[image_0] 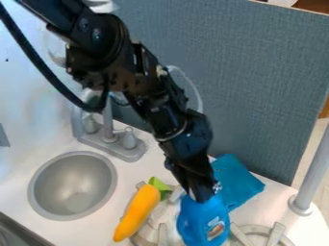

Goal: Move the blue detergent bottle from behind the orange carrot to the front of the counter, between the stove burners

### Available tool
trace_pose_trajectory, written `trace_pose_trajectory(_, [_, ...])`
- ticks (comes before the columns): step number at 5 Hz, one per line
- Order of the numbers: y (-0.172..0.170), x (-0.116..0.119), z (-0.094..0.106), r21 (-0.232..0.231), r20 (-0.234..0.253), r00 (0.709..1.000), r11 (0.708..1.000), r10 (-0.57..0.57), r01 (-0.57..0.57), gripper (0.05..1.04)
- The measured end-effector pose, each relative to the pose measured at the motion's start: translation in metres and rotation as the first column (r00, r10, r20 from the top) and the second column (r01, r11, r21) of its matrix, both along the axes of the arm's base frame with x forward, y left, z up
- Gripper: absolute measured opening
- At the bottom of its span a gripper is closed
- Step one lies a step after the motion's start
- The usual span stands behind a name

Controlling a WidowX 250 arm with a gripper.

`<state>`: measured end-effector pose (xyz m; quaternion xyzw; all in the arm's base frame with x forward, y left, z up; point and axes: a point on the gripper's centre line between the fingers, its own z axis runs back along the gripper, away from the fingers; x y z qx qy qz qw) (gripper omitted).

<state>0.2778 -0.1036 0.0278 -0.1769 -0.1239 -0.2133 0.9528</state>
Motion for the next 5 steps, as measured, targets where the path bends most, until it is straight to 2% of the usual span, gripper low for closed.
trace_pose_trajectory(1, [-0.009,-0.006,-0.003,0.01,0.004,1.0,1.0,-0.026,0.026,0.513])
trace_pose_trajectory(2, [-0.01,-0.011,-0.006,0.012,-0.019,1.0,1.0,-0.01,0.011,0.513])
trace_pose_trajectory(3, [-0.007,-0.013,-0.009,0.029,-0.023,1.0,1.0,0.005,-0.004,0.513])
trace_pose_trajectory(4, [-0.007,-0.018,-0.021,0.073,-0.031,0.999,0.997,-0.017,0.019,0.513])
trace_pose_trajectory(5, [-0.005,-0.023,-0.026,0.088,-0.031,0.999,0.996,-0.013,0.016,0.513])
